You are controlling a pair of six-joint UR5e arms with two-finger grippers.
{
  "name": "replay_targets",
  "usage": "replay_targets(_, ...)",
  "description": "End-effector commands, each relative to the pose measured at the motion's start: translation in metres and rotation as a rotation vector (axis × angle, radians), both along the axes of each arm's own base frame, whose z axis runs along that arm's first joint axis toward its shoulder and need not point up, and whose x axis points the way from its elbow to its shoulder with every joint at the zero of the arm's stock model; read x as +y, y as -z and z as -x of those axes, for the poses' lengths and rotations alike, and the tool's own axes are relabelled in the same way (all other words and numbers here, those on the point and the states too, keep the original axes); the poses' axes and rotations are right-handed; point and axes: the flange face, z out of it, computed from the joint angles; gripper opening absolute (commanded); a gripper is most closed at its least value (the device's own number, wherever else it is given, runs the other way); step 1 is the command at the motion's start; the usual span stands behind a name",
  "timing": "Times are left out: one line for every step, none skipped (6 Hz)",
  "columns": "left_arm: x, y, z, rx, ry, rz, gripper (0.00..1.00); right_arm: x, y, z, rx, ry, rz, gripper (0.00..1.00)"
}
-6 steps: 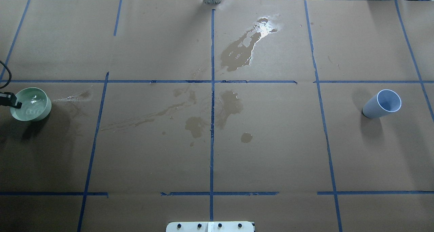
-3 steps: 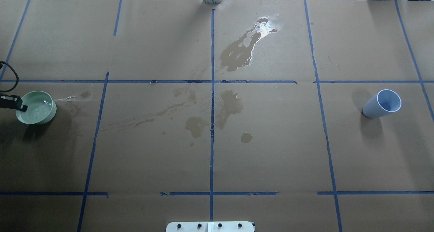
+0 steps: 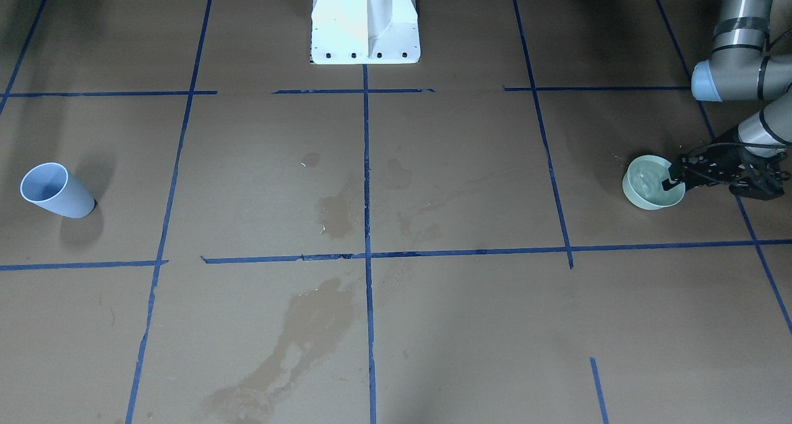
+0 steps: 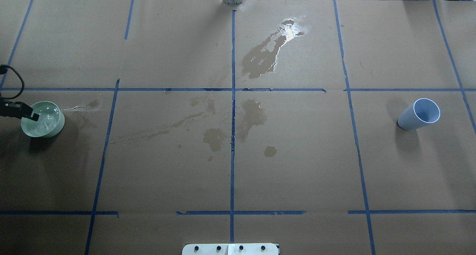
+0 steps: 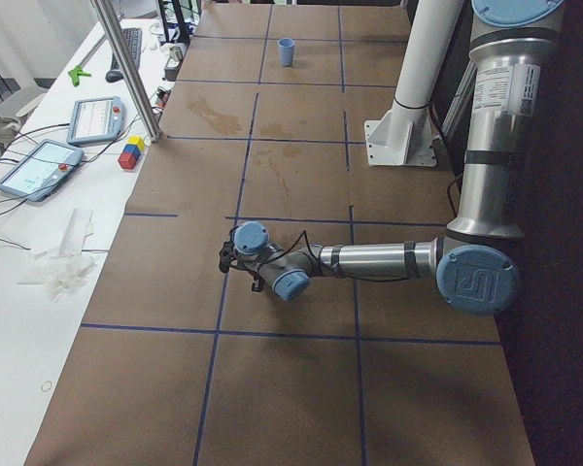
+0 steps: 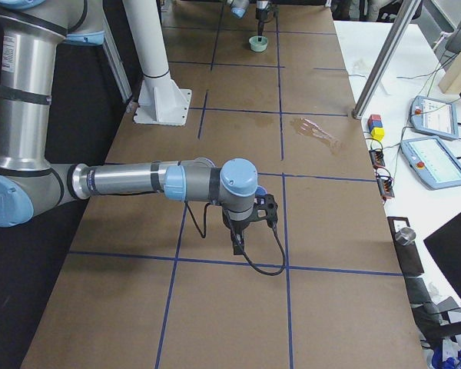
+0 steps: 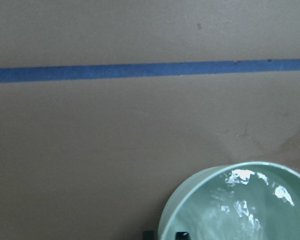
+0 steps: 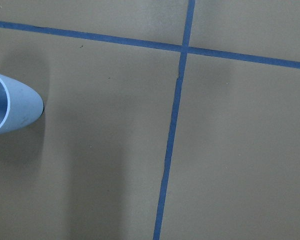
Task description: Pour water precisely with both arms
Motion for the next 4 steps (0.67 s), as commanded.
replay_targets(-0.009, 0.005, 0.021, 0.000, 0.035, -0.024, 1.00, 0.000, 0.000, 0.000, 0.000, 0.001, 0.000, 1.00)
replay_targets(-0.013, 0.011, 0.034, 0.001, 0.032, -0.070, 1.00, 0.000, 0.000, 0.000, 0.000, 0.001, 0.000, 1.00)
replay_targets(-0.020, 0.007, 0.061, -0.026, 0.019, -0.127, 1.00, 0.000, 0.000, 0.000, 0.000, 0.001, 0.000, 1.00)
replay_targets(-0.031, 0.018, 0.100, -0.080, -0.005, -0.148, 1.00, 0.000, 0.000, 0.000, 0.000, 0.001, 0.000, 1.00)
